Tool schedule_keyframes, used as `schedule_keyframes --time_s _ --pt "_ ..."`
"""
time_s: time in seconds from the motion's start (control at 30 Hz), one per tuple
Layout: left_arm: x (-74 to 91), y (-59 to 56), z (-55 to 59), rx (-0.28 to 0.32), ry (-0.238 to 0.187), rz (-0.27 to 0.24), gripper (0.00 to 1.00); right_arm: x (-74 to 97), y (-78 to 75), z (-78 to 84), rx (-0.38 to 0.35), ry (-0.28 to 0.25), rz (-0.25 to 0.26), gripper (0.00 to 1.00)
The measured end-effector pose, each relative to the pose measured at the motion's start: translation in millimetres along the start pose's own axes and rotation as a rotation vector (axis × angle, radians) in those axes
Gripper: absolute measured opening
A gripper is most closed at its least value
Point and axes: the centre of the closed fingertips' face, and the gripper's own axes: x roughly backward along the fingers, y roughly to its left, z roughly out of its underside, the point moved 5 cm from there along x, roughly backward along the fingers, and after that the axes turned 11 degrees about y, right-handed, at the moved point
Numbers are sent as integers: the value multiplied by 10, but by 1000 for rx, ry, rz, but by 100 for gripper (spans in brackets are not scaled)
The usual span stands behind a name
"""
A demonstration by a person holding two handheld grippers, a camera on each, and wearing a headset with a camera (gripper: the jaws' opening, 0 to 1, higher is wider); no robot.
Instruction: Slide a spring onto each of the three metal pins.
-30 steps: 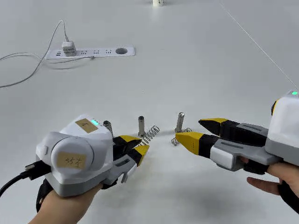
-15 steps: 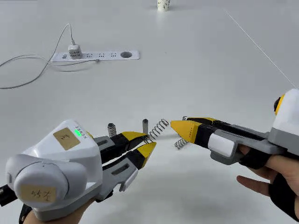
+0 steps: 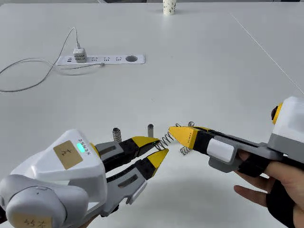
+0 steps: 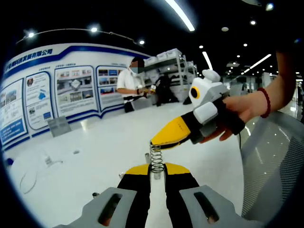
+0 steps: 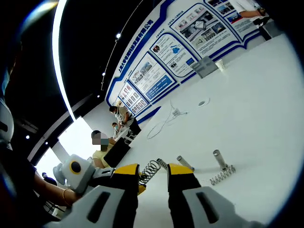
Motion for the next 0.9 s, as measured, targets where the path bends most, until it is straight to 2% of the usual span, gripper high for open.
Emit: schedule_keyframes --time_s 0.23,0.47,0.67,0.73,0.9 --pt "16 -15 -28 6 -30 15 10 -14 17 10 -34 2 -23 19" --pt "13 -20 -28 13 -35 20 10 -3 17 3 -98 -21 -62 14" --pt "1 -15 -10 29 -13 17 11 -31 39 8 -80 -27 -67 13" --pt "-3 -13 3 52 3 23 11 -44 46 12 -75 -26 -67 12" --pt "0 -7 22 69 11 24 11 -64 68 14 -51 -21 -64 12"
